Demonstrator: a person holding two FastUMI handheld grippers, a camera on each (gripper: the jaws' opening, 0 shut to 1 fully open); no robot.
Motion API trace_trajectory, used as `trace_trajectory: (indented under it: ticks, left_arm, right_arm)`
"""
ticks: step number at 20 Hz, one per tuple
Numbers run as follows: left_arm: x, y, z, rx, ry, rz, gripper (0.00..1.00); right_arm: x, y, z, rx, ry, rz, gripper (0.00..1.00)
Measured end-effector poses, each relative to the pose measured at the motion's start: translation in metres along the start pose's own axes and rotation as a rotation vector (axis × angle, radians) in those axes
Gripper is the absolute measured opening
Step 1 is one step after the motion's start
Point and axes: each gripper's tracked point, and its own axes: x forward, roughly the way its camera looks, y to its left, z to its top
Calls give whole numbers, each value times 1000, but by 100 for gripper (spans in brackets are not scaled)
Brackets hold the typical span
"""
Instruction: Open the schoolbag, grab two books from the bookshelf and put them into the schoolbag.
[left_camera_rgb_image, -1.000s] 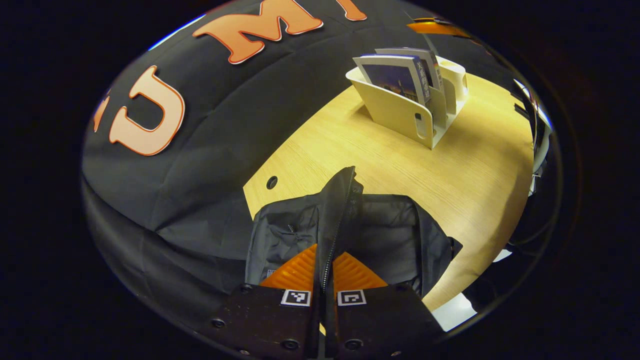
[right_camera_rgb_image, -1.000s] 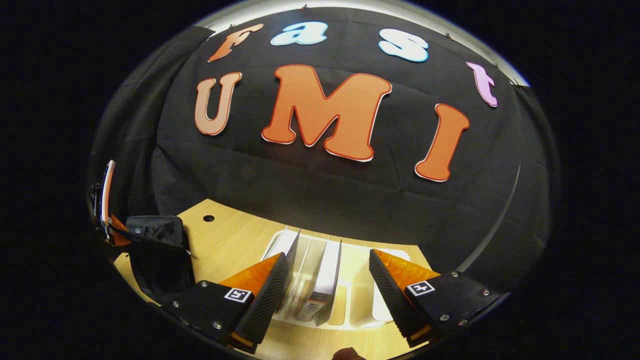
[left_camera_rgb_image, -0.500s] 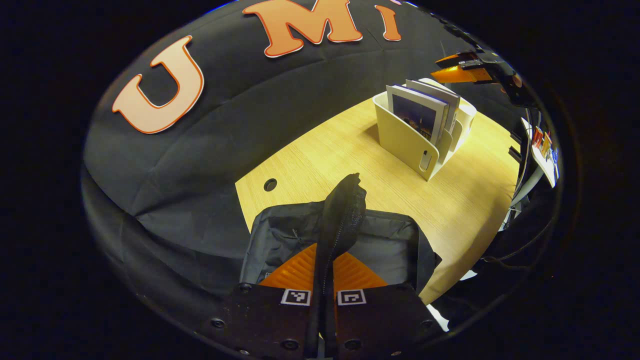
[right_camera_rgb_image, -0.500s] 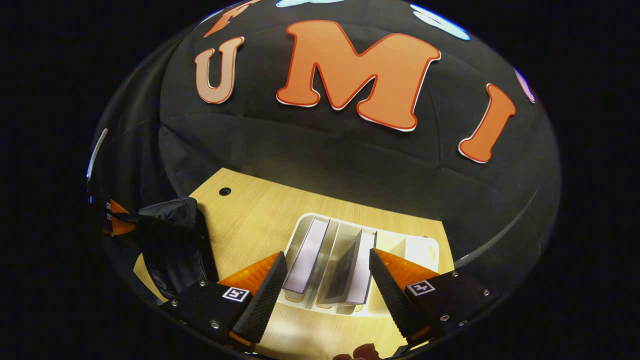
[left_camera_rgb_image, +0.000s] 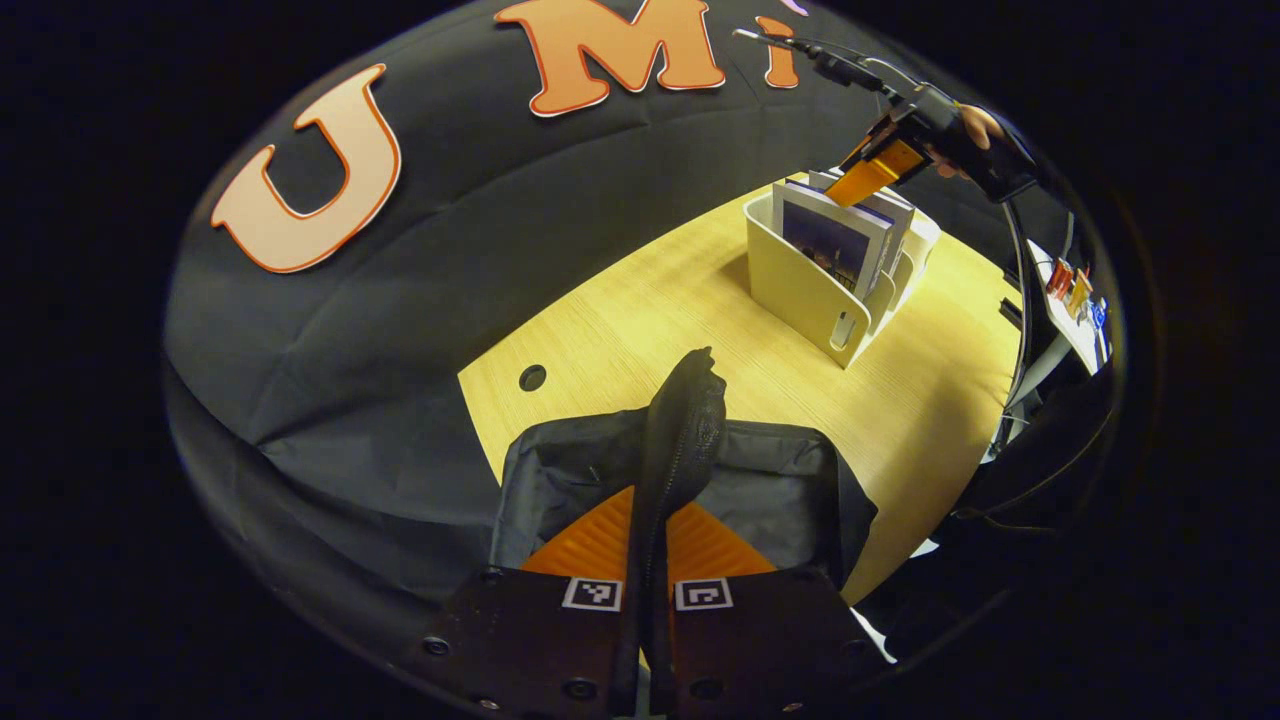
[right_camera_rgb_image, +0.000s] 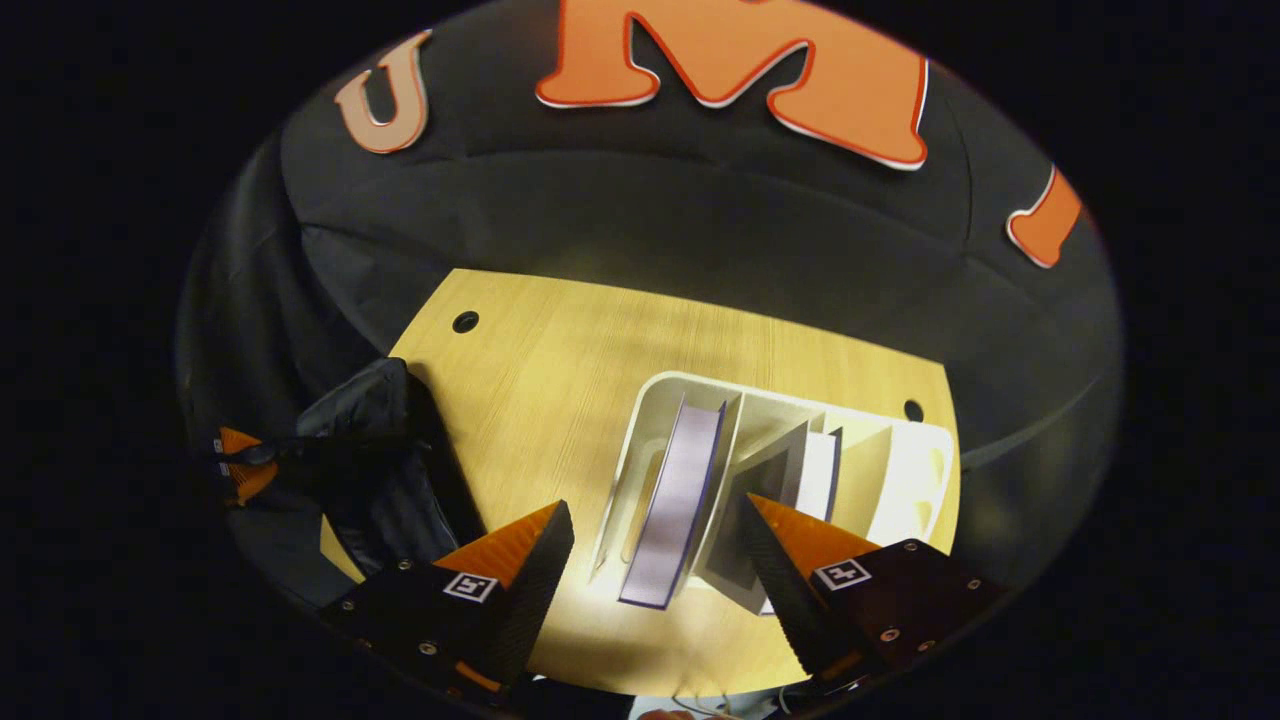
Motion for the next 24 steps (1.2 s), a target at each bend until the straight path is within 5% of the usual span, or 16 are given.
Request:
trace_trajectory:
  ticks: [3, 9, 12, 13, 19, 24]
  left_arm:
    - [-1, 1, 4, 19, 12, -32, 6]
    - [7, -3, 15, 60, 41, -72, 5]
    - [8, -6, 15, 54, 49, -89, 5]
    - [9, -6, 15, 53, 51, -91, 5]
    - [10, -8, 14, 41, 55, -111, 5]
    - [9, -13, 11, 36, 53, -122, 11]
  right_arm:
    - [22, -7, 6, 80, 87, -1, 98]
    - [52, -14, -14, 107, 253, -68, 70]
    - [57, -12, -16, 191, 294, -69, 48]
    - [57, -13, -18, 214, 305, -75, 33]
    - [12, -11, -17, 310, 287, -20, 32]
    - [-40, -8, -49, 215, 248, -33, 32]
